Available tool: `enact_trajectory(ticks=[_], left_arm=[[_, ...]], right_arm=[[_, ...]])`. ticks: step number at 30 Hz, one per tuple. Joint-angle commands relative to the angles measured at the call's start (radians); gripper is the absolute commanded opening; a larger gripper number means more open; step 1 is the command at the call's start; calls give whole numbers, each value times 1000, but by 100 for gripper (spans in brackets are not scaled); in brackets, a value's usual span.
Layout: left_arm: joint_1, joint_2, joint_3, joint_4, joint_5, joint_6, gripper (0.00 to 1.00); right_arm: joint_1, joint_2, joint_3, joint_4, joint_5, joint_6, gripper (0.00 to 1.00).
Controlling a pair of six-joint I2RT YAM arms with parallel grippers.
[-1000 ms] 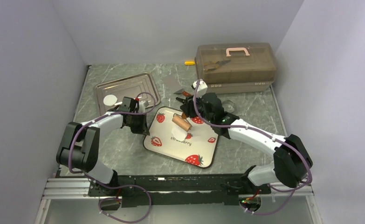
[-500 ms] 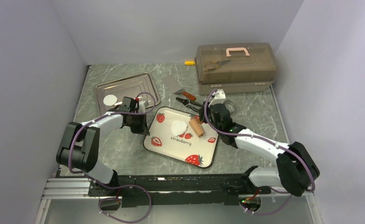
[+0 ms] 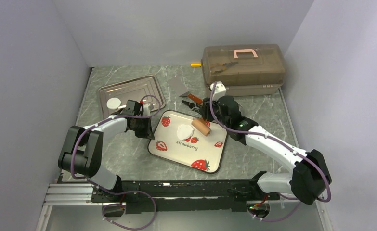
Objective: Roll out the dumpling wrappers from the dough
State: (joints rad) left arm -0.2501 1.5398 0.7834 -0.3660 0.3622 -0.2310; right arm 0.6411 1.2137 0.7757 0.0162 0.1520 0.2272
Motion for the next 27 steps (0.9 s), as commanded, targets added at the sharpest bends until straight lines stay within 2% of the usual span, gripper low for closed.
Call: enact_trajectory(ticks=[1,7,10,14,19,22,27], left_arm=[[10,-13,-1,15,-55,6,0],[9,-29,-8,20,-55,8,0],[9,-29,-9,21,-54,9,0],[11,-27,-8,20,-51,11,0],[12,-19,-7,20,-46,9,0],[11,-13,-6,20,-45,7,0],[11,-16,-7,19,-46,8,0]], right_arm=[[11,80,152,158,-221,-38,0],[15,260,109,279,-371,-1,0],[38,304,45,278,-350,-6,0],[73,301,-90,315,-340,19,0],[156,245,-158,251,-274,42,0],[169,196,-148,229,-294,52,0],[184,144,-26,138,-310,-12,0]])
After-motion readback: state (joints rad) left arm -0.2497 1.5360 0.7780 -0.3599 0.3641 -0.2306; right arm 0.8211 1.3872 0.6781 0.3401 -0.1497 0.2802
